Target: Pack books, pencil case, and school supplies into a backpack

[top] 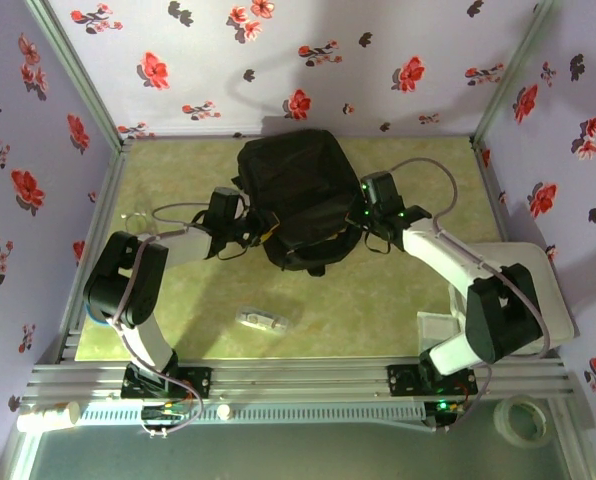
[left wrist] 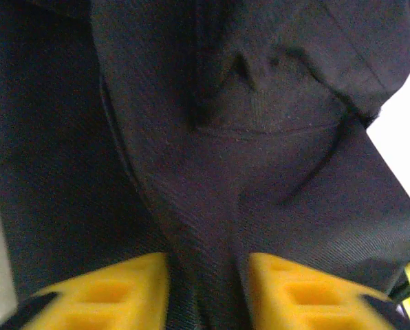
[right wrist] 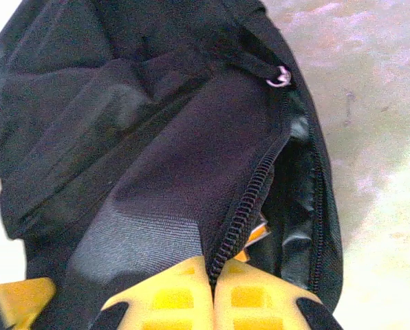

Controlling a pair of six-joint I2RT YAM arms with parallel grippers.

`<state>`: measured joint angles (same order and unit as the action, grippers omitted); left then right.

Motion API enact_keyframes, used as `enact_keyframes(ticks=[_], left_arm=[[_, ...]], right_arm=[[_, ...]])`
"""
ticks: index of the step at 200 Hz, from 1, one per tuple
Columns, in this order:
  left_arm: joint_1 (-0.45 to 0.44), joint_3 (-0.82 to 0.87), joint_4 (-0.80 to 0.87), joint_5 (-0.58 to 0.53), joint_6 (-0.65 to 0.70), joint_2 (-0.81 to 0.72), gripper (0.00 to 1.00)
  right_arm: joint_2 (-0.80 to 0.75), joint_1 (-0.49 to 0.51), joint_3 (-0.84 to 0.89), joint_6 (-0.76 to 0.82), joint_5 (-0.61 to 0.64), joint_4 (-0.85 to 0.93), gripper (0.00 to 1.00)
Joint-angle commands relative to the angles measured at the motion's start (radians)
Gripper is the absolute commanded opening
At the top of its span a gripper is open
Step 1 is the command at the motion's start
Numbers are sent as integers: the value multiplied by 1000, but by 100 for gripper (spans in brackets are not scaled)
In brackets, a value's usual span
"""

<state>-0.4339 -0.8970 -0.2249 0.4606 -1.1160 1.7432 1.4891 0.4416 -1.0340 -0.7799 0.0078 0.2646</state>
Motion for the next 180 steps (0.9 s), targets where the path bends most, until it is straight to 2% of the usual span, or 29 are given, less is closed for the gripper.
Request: enact_keyframes(ticks=[1,16,44,101,148,163,180], left_arm=[[0,-29,67,-7,52,0,51],[0,-21,71,-6,76,-17,59],[0,9,36,3,82,-34,59],[-14,15,-157,70,-41,40,38],[-28,-106,-49,51,-16,140,17],[-35,-134,-24,46,-5,157,7],[-40,-160,-7,46,2,163,0]], right_arm=[[41,-37,2,39,69,11,4],[70,-56,-17,54,43,6,4],[116,-77,-47,68,14,-3,4],[169,-111,-81,84,5,-15,4],[207,-148,-117,136,30,14,6],[194,-155,-117,148,63,51,15],[141,-156,-105,161,92,98,36]])
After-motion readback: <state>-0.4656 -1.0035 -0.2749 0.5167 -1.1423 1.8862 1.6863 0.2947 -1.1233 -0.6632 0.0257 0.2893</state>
